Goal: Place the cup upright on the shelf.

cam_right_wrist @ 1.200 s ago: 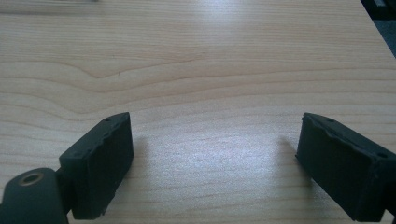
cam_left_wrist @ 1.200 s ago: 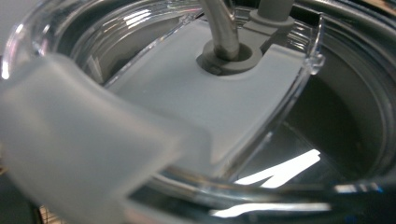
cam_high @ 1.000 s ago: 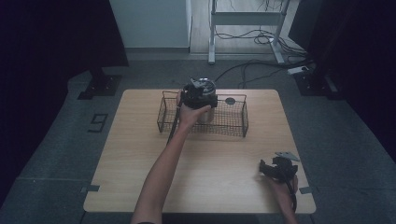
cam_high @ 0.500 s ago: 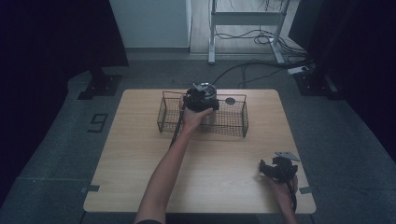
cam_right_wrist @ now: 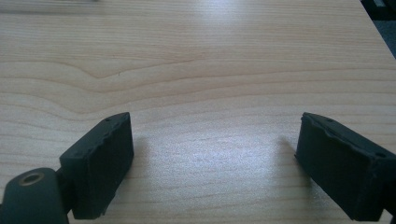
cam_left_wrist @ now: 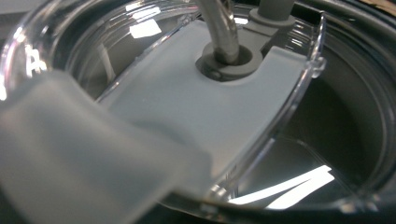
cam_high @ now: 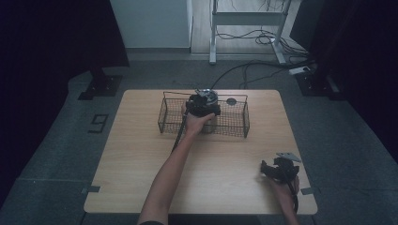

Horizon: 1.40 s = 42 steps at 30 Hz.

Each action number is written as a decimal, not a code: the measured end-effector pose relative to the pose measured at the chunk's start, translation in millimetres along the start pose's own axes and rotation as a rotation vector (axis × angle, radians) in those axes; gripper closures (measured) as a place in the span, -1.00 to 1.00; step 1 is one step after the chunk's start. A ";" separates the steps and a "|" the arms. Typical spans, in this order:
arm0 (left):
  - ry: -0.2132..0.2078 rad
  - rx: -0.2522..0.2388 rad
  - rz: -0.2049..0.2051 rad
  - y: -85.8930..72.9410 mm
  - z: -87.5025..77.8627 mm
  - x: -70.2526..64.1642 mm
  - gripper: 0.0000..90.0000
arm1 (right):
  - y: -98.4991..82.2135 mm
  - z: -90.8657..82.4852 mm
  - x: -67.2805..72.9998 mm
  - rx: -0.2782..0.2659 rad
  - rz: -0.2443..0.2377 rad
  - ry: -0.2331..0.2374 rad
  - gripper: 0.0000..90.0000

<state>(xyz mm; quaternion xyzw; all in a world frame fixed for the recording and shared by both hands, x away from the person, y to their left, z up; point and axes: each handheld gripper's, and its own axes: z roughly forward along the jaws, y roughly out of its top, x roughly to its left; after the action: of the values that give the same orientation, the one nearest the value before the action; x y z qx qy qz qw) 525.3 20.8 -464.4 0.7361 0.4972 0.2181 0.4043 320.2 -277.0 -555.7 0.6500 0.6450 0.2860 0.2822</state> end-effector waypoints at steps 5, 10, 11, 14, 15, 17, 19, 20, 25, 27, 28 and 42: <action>0.000 0.004 0.021 -3.2 -1.0 -1.7 -0.92 | 0.0 0.0 0.0 0.000 0.000 0.000 -0.76; -0.004 -0.008 0.058 -9.0 -4.4 -5.0 -0.92 | 0.0 0.0 0.1 0.000 0.001 -0.001 -0.76; -0.012 -0.009 0.070 -9.6 -5.0 -5.2 -0.92 | 0.0 0.0 0.0 0.000 0.000 0.000 -0.76; -0.021 -0.009 0.080 -10.8 -6.2 -5.5 -0.92 | -0.1 0.0 -0.1 0.000 -0.002 0.000 -0.76; -0.023 -0.009 0.078 -10.8 -6.1 -4.9 -0.92 | 0.0 0.0 0.0 0.000 -0.001 0.000 -0.76; -0.028 -0.006 0.070 -10.5 -6.2 -3.5 -0.92 | -0.1 0.0 0.0 0.000 -0.001 0.000 -0.76; -0.029 -0.006 0.068 -10.5 -6.3 -3.0 -0.92 | -0.1 -0.1 0.0 0.000 0.000 -0.001 -0.76; -0.030 -0.006 0.069 -10.5 -6.5 -3.2 -0.92 | -0.1 -0.1 0.0 0.001 0.000 -0.001 -0.76; -0.014 -0.011 0.073 -10.2 -7.0 -6.1 -0.93 | 0.0 -0.1 0.0 0.001 0.000 -0.001 -0.75; -0.006 -0.018 0.079 -9.5 -8.2 -6.8 -0.93 | 0.0 -0.1 0.0 0.000 0.001 -0.001 -0.75; -0.006 -0.020 0.089 -9.1 -9.5 -6.7 -0.93 | 0.0 -0.1 0.0 0.000 0.000 -0.001 -0.75; -0.093 -0.113 0.106 -9.1 -53.7 -2.4 -0.99 | 0.0 0.0 0.0 0.000 0.001 -0.001 -0.75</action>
<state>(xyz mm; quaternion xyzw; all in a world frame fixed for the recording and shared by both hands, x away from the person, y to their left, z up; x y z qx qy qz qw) 480.5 40.6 -440.5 0.7466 0.4252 0.2323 0.4558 320.2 -276.9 -555.6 0.6505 0.6446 0.2856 0.2825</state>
